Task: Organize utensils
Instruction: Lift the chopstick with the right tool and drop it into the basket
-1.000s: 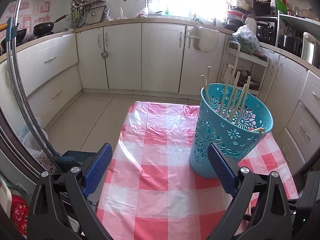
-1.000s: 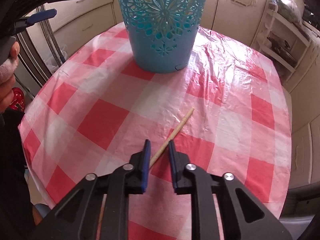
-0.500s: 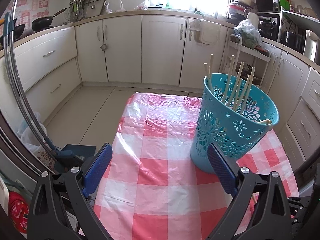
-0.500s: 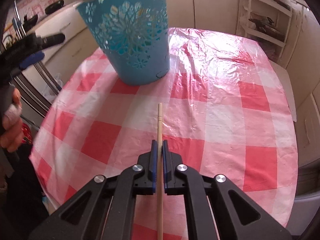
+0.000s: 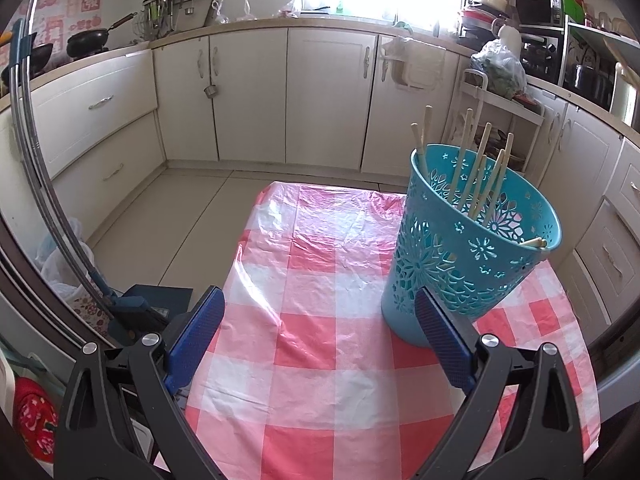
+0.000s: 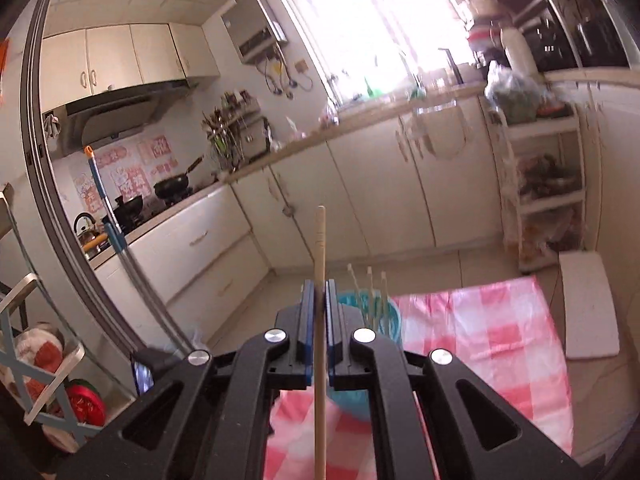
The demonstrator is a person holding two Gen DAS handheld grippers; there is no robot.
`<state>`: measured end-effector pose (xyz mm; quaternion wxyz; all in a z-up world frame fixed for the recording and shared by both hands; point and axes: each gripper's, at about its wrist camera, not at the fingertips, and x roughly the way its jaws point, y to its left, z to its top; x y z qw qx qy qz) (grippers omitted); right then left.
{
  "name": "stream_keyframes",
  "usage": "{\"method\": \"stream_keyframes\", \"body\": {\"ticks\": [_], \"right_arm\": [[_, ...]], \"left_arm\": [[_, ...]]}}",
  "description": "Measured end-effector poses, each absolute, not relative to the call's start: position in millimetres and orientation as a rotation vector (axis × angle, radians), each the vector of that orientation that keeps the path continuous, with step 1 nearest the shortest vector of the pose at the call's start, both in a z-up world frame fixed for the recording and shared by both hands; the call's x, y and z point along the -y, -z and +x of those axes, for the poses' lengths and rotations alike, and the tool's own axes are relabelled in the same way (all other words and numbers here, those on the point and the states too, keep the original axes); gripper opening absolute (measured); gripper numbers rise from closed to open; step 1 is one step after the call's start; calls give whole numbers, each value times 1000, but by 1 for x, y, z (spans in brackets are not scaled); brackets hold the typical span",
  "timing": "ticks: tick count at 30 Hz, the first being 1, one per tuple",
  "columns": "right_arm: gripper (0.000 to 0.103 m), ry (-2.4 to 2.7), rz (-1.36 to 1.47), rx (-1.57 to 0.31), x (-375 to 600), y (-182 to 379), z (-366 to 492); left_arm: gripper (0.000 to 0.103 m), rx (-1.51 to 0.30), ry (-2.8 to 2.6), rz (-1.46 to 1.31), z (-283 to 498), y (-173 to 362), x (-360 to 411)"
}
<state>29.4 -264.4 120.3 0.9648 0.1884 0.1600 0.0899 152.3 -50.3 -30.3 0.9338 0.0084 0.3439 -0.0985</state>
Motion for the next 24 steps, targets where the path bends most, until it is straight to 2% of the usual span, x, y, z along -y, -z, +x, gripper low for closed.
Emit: {"method": "stream_keyframes", "body": {"ticks": [3,9,20,22,24], "right_arm": [[6,-104,336,-217,255,-138,61],[6,60,303,-147,247,-118,115],[6,58,245,-282,233,-53,122],[9,38,236,-321,230,-46,114],[19,23,237,-347,232,-41,97]], "left_arm": [[92,-706,201,27,152,32,52],[93,-714,202,21,155,32,52],[95,-729,209,-9,160,30,50],[95,-730,207,-6,160,31,51],[95,-731,199,8,160,34,52]]}}
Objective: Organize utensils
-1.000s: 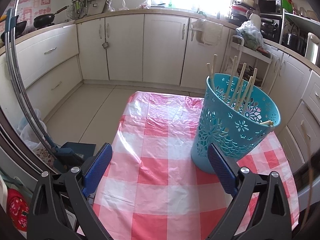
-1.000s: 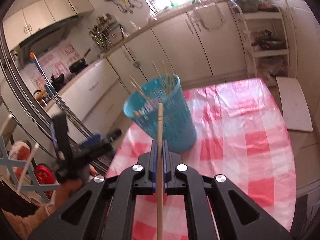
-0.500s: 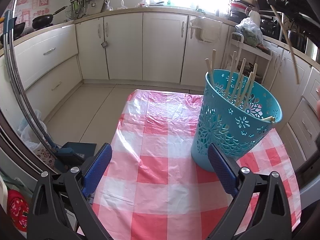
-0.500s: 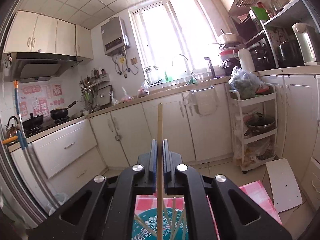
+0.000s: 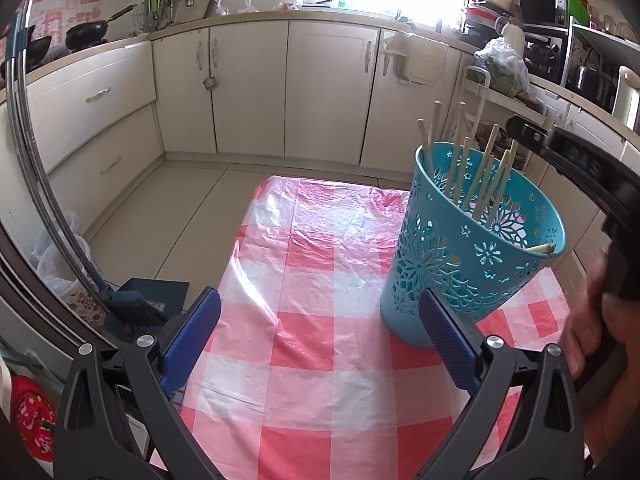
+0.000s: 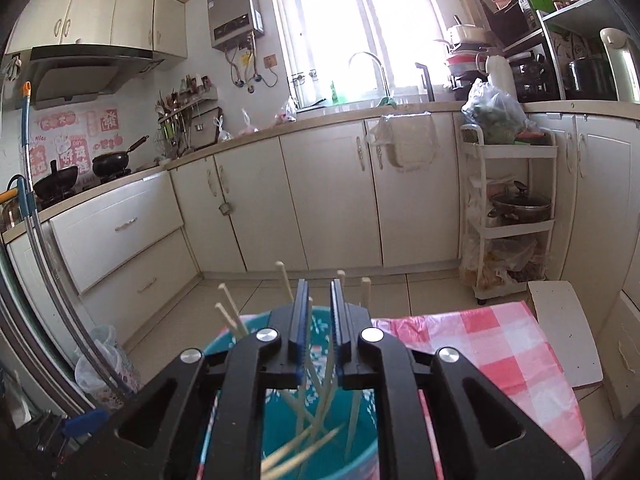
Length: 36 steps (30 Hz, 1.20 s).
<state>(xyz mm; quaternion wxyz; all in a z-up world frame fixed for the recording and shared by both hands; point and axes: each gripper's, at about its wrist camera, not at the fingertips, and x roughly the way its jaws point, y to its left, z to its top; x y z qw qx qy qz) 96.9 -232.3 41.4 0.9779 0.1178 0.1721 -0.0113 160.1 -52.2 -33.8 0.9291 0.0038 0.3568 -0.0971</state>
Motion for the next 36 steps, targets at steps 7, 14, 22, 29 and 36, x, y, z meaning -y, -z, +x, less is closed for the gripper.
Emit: {"method": "stream_keyframes", "body": {"ticks": [7,14,22,29,36], "right_arm": [[81,83,256,-450,253,-45,23],[96,154,240,-584,267,-49,-20],[96,127,279,-601,257,-65,-62],[96,124,278,-577,242,-88,-100],[96,116,287,-563,227,-111,-137]], "left_arm": [[95,-717,175,59,148,27,51],[95,-688,158,109,103,-9,54],[95,-660,164,155,45,-50,60],[95,-639,190,187,-2,-80,56],[95,-634,177,182,-51,-102,41]]}}
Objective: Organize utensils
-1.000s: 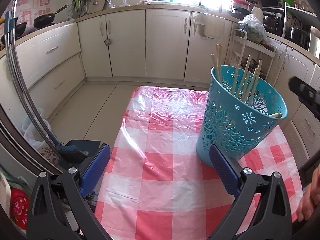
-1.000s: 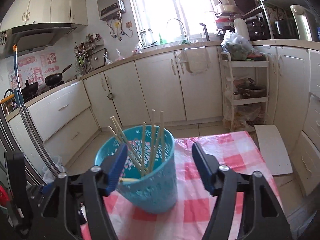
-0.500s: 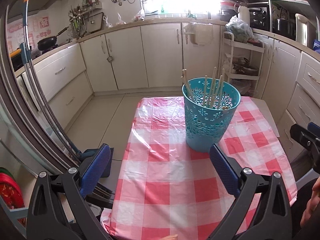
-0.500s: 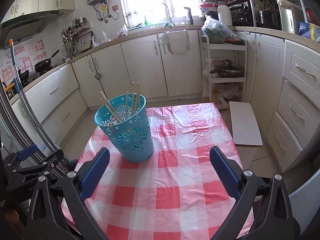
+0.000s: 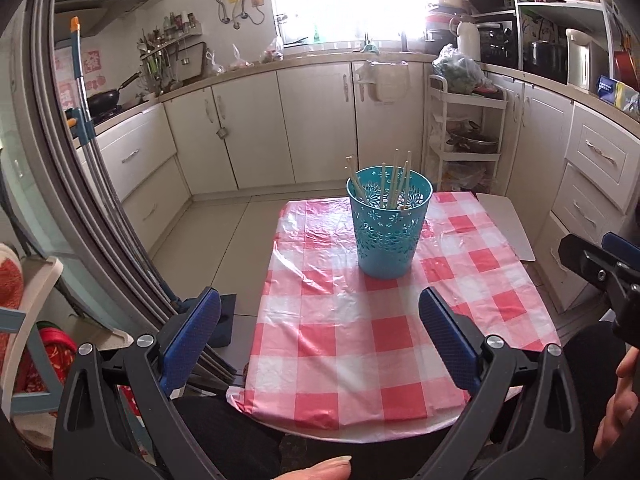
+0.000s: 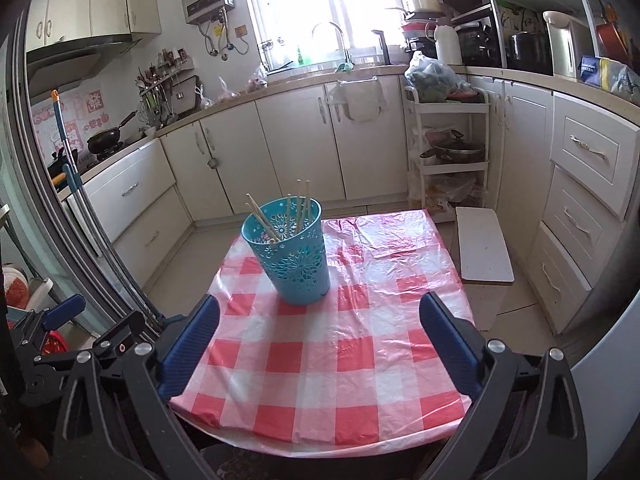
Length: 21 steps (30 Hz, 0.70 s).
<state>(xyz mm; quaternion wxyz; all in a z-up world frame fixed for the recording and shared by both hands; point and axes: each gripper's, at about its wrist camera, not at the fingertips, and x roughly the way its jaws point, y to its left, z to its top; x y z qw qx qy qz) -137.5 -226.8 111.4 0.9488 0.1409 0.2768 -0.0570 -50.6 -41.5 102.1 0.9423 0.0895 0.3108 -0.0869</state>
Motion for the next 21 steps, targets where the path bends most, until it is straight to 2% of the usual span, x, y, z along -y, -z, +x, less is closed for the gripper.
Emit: {"method": "stream_keyframes", "body": {"ticks": [14,21], "right_arm": [[96,134,314,-484,194,-118,-227],[96,129,276,-482,184,-115,-239]], "left_arm": [[95,-626,141,94,-133,-122,3],[95,-607,152,100,-157,-125,-2]]}}
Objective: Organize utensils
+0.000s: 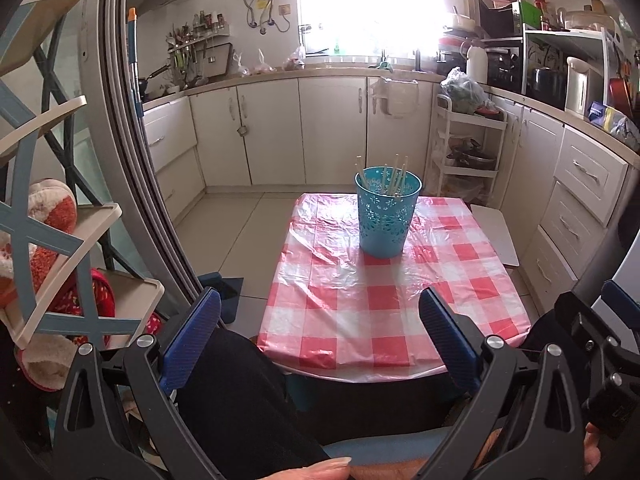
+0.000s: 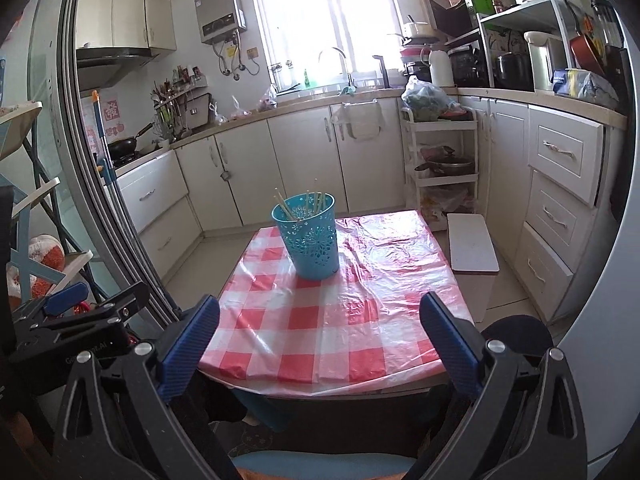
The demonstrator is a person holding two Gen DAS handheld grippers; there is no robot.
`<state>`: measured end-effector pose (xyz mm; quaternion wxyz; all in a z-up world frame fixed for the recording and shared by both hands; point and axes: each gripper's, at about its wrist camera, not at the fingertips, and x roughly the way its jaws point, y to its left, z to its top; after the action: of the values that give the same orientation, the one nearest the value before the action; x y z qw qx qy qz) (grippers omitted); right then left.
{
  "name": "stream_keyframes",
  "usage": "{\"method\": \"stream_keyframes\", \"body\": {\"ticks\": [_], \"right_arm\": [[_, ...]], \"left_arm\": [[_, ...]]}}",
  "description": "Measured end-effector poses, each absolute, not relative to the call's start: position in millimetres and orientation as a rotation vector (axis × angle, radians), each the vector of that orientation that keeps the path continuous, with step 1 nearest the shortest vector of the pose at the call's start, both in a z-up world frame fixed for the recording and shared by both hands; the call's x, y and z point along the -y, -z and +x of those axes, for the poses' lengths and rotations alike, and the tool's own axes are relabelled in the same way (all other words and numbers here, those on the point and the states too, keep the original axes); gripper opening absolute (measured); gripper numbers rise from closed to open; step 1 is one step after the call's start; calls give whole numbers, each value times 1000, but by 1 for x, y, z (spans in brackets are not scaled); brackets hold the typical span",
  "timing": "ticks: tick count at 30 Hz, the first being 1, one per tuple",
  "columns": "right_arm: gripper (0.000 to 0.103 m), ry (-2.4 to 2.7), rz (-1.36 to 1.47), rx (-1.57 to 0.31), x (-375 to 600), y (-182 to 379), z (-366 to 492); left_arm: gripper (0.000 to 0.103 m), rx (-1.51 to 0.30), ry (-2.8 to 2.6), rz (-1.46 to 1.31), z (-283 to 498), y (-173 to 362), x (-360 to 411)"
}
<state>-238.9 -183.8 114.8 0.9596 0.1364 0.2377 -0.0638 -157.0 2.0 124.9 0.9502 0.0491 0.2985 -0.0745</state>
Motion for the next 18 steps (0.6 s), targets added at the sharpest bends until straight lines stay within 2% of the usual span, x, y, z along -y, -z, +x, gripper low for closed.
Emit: {"method": "stream_keyframes", "body": {"ticks": [18], "right_arm": [[96,100,228,-455,166,-121,-250]], "left_arm": [[95,-568,141,78,-173,-135,-15]]}}
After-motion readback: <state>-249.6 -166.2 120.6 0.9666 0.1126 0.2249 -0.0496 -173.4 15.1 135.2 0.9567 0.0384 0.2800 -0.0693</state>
